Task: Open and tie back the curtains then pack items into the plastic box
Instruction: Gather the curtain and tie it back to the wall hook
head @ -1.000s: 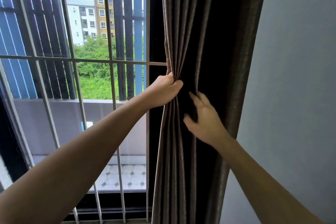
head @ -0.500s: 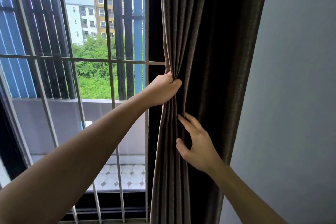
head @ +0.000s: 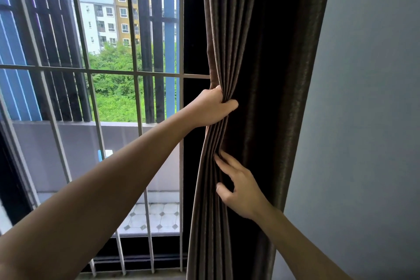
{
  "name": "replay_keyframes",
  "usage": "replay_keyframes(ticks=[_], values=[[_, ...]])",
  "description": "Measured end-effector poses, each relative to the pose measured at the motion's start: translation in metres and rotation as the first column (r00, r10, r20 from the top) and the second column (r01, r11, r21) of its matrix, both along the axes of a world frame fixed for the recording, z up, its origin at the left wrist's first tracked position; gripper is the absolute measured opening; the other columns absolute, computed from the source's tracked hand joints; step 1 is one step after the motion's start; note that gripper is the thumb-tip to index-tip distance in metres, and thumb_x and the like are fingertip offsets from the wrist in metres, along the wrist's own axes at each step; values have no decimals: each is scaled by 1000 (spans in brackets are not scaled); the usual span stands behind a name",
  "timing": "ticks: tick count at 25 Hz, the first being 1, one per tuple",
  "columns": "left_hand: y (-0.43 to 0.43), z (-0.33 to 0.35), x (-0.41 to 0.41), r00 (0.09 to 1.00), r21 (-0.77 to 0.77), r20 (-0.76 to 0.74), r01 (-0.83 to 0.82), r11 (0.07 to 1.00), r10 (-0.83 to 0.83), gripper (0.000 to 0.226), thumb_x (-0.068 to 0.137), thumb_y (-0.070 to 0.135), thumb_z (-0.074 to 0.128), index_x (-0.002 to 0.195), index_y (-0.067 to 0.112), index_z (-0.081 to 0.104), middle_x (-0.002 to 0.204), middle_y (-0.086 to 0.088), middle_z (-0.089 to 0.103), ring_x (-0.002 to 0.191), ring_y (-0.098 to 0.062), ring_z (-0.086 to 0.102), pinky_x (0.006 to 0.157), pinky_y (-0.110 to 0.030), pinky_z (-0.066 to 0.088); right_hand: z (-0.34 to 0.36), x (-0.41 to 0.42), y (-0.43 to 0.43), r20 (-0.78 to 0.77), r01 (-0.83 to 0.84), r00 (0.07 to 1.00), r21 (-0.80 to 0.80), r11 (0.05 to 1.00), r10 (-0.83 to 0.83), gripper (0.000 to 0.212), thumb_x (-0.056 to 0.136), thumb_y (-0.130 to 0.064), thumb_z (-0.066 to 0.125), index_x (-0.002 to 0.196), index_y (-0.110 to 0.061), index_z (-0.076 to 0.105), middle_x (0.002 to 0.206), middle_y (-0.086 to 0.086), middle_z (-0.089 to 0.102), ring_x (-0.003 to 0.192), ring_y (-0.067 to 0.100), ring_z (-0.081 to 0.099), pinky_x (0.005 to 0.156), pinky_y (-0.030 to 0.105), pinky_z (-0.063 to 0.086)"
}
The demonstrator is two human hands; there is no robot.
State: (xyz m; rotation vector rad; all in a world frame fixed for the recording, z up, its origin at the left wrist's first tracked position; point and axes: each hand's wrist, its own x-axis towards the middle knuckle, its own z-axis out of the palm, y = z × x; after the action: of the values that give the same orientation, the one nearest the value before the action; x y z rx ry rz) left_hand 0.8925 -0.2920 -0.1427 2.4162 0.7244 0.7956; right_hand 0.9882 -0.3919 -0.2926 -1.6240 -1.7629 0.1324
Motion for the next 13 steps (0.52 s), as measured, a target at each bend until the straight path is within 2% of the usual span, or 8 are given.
replay_keyframes(ticks=[2, 4, 6, 7, 8, 10, 11, 13], values=[[5, -2, 1, 999, 21, 1, -36, 999, 36, 18, 91, 26, 44, 94, 10, 49, 89, -3, 55, 73, -11, 54, 57, -20, 39, 15, 8, -8, 112, 30, 993, 97, 995, -41, 47, 85, -23, 54, 132, -24, 53, 149, -11, 34, 137, 8, 32, 115, 25, 26], [8, -3, 1, 998, 19, 11, -55, 998, 55, 24, 91, 25, 42, 102, 6, 52, 97, -7, 58, 81, -16, 57, 61, -21, 43, 42, 19, -12, 160, 206, 930, 520, 829, -331, 34, 78, -24, 58, 111, -20, 66, 146, 3, 41, 134, 17, 37, 116, 38, 22], [7, -3, 1, 999, 5, 16, -38, 999, 38, 27, 92, 24, 42, 110, 6, 51, 101, -7, 59, 86, -17, 59, 65, -20, 46, 76, 33, -14, -122, 475, 803, 723, 502, -584, 49, 74, -23, 66, 122, -17, 55, 151, 14, 29, 139, 24, 26, 118, 38, 2], [6, -3, 1, 999, -5, 14, -29, 1000, 29, 27, 93, 24, 42, 112, 7, 50, 101, -6, 59, 87, -16, 59, 66, -20, 47, 96, 38, -16, -253, 566, 778, 680, 466, -574, 66, 74, -24, 69, 134, -17, 42, 154, 14, 22, 141, 24, 23, 118, 41, 0], [5, -3, 1, 1000, -16, 14, -19, 1000, 20, 27, 93, 24, 41, 113, 7, 50, 99, -4, 59, 86, -15, 59, 65, -20, 47, 113, 44, -16, -350, 595, 796, 607, 527, -494, 80, 75, -25, 71, 142, -18, 27, 154, 9, 22, 139, 21, 28, 119, 40, 11], [3, -2, 2, 1000, -33, 19, -5, 999, 5, 24, 94, 23, 41, 111, 8, 50, 94, -1, 57, 81, -10, 57, 60, -19, 43, 132, 54, -10, -432, 511, 843, 457, 728, -321, 83, 82, -15, 66, 147, -18, 13, 134, -3, 43, 115, 13, 50, 97, 8, 38], [2, -3, 3, 1000, -33, 22, 1, 999, 0, 23, 94, 22, 41, 110, 8, 49, 91, 0, 56, 78, -9, 56, 58, -18, 41, 133, 55, -7, -375, 459, 872, 402, 792, -315, 74, 85, -6, 60, 146, -15, 19, 120, -2, 52, 103, 13, 55, 78, 1, 39], [2, -4, 4, 1000, -26, 26, 10, 1000, -9, 24, 94, 22, 41, 112, 7, 49, 90, 0, 55, 77, -8, 56, 58, -18, 41, 115, 50, 3, -152, 402, 915, 362, 841, -373, 59, 84, 5, 50, 139, -7, 35, 108, 12, 64, 97, 26, 62, 70, 8, 35]])
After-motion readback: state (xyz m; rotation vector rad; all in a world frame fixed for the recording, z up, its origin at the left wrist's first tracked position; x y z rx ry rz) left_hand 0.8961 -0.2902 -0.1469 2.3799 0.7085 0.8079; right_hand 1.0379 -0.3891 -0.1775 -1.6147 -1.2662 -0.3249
